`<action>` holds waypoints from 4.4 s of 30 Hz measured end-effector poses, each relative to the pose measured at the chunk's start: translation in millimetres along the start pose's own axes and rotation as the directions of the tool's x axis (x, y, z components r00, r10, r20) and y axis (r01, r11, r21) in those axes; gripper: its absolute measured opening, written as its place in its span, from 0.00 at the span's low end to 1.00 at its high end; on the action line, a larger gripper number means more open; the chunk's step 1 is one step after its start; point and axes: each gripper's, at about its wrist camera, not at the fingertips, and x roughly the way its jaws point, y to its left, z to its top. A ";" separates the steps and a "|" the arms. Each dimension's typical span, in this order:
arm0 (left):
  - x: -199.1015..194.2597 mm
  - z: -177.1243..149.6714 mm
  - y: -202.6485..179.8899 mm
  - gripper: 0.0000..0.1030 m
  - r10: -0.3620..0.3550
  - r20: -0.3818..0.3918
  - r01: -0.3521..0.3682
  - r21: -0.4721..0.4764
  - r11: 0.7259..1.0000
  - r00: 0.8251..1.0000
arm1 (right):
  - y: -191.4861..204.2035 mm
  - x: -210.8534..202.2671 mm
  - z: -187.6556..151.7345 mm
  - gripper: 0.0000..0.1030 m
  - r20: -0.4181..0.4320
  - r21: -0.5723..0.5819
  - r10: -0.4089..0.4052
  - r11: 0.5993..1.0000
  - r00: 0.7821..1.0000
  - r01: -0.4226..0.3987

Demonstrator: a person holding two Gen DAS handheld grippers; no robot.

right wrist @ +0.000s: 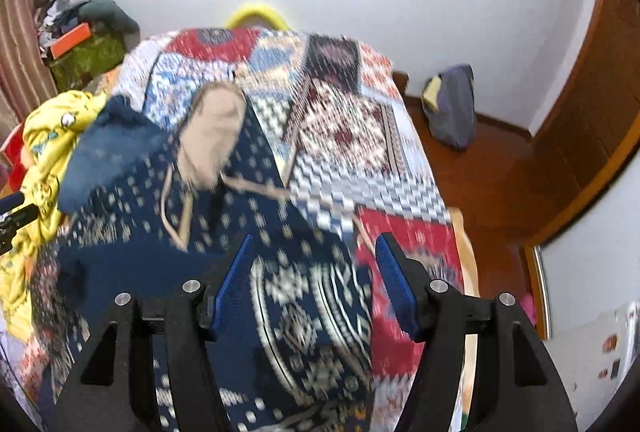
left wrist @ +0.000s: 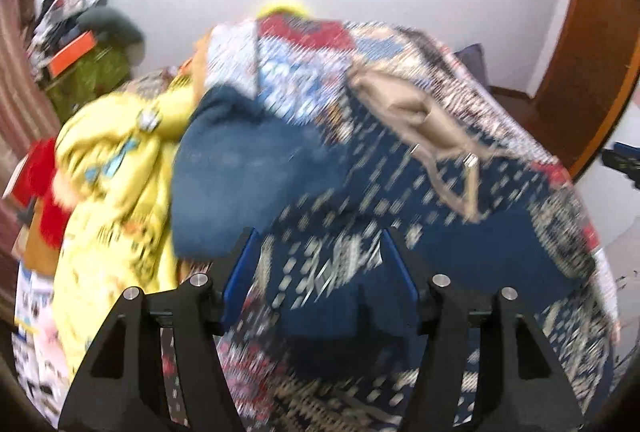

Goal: Fold large clothes

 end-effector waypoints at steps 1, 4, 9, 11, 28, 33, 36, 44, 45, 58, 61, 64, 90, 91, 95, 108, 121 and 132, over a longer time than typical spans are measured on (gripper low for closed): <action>1.5 9.7 -4.4 0.61 -0.019 0.008 0.019 0.005 1.000 1.000 | 3.8 2.7 8.2 0.58 0.011 -0.008 0.003 1.000 1.000 -0.003; 12.5 38.1 -16.3 0.65 -0.073 0.026 0.072 0.015 0.997 0.997 | 15.7 13.4 26.5 0.58 0.032 -0.028 0.008 1.000 0.999 -0.007; 63.6 71.9 -32.0 0.67 -0.110 -0.030 0.111 0.025 0.993 0.993 | 33.4 46.6 46.0 0.60 0.023 -0.056 0.038 0.998 0.999 -0.037; 90.0 79.7 -31.3 0.67 -0.125 -0.072 0.125 -0.007 0.992 0.989 | 40.5 70.9 51.3 0.60 -0.015 -0.065 0.043 0.997 0.999 -0.044; 248.7 91.1 -27.5 0.54 -0.324 -0.225 0.253 -0.293 0.922 0.919 | 33.0 222.0 66.8 0.60 -0.237 0.280 0.238 0.945 0.942 -0.168; 255.0 85.5 -31.0 0.37 -0.251 -0.206 0.192 -0.269 0.944 0.946 | 36.3 225.0 71.2 0.63 -0.244 0.300 0.242 0.940 0.939 -0.164; 252.4 85.0 -28.6 0.24 -0.260 -0.189 0.203 -0.277 0.939 0.947 | 44.7 230.0 75.5 0.63 -0.264 0.259 0.211 0.956 0.941 -0.141; 221.6 89.2 -43.1 0.07 -0.171 -0.170 0.153 -0.114 0.982 0.971 | 56.1 221.7 76.9 0.11 -0.231 0.113 0.122 0.989 0.965 -0.098; 213.3 90.6 -43.9 0.07 -0.169 -0.157 0.154 -0.102 0.983 0.973 | 56.0 217.9 76.7 0.11 -0.232 0.102 0.115 0.990 0.966 -0.094; 75.3 75.5 -59.7 0.06 -0.297 -0.032 0.298 0.031 0.954 0.954 | 31.2 84.2 47.8 0.10 -0.095 0.019 0.165 0.986 0.982 -0.164; 49.7 52.5 -64.5 0.06 -0.310 -0.038 0.312 0.070 0.947 0.950 | 32.8 50.6 25.5 0.10 -0.086 0.008 0.206 0.979 0.975 -0.206; 35.7 23.4 -65.5 0.06 -0.311 -0.065 0.316 0.087 0.945 0.948 | 37.5 27.4 0.0 0.10 -0.082 -0.025 0.209 0.977 0.974 -0.212; 39.9 -60.1 -75.9 0.44 -0.206 -0.175 0.231 0.135 0.964 0.963 | 33.7 11.9 -67.0 0.48 -0.129 -0.074 0.082 0.993 0.988 -0.092; 37.1 -52.3 -76.7 0.45 -0.218 -0.160 0.240 0.138 0.961 0.963 | 35.4 11.8 -62.6 0.54 -0.118 -0.073 0.094 0.992 0.989 -0.103; 39.9 -24.3 -78.9 0.45 -0.223 -0.138 0.243 0.153 0.958 0.965 | 47.6 23.5 -44.7 0.57 -0.099 -0.083 0.109 0.990 0.989 -0.117; 121.7 23.6 -69.7 0.44 -0.208 -0.174 0.223 0.075 0.972 0.963 | 68.3 92.3 -6.6 0.57 -0.162 -0.048 0.152 0.986 0.975 -0.162; 102.0 28.4 -82.7 0.07 -0.267 -0.094 0.275 0.092 0.957 0.959 | 69.5 103.8 -0.3 0.11 -0.147 0.027 0.270 0.963 0.952 -0.269; -10.1 16.8 -105.9 0.07 -0.332 0.001 0.323 0.227 0.919 0.943 | 51.2 3.8 -8.6 0.07 -0.001 0.018 0.279 0.960 0.960 -0.279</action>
